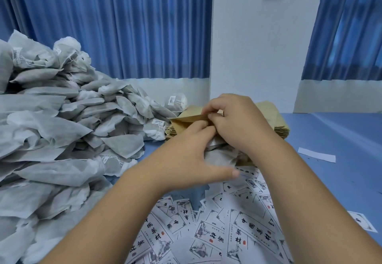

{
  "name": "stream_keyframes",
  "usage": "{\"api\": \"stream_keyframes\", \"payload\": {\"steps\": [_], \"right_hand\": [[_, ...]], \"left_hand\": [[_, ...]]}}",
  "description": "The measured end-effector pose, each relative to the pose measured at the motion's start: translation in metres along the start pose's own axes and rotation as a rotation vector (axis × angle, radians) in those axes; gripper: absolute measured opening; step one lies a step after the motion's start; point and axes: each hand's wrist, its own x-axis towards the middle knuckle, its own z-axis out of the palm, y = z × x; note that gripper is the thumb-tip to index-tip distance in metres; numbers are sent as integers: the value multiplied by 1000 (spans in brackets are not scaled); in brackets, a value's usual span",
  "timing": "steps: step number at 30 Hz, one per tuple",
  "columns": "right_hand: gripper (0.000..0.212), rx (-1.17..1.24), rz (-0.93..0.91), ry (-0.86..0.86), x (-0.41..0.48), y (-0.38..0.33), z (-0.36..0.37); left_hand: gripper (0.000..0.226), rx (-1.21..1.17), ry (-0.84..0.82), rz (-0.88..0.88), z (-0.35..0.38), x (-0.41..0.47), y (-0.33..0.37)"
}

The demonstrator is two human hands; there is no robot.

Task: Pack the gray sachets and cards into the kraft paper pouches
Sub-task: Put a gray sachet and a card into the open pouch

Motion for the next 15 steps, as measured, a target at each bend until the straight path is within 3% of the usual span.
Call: {"api": "stream_keyframes", "payload": {"steps": [4, 8, 11, 15], "right_hand": [[23, -45, 13, -31, 0, -2, 4], [26, -23, 44, -39, -1, -2, 2], [25, 21, 47, -60, -2, -4, -2], [33, -123, 59, -190, -2, -6, -12]], "left_hand": [[88, 372, -1, 146, 5, 1, -5], [53, 567, 161, 168, 18, 6, -10], [38, 537, 258, 163, 23, 5, -16], [40, 370, 370, 94, 20, 5, -26]]}}
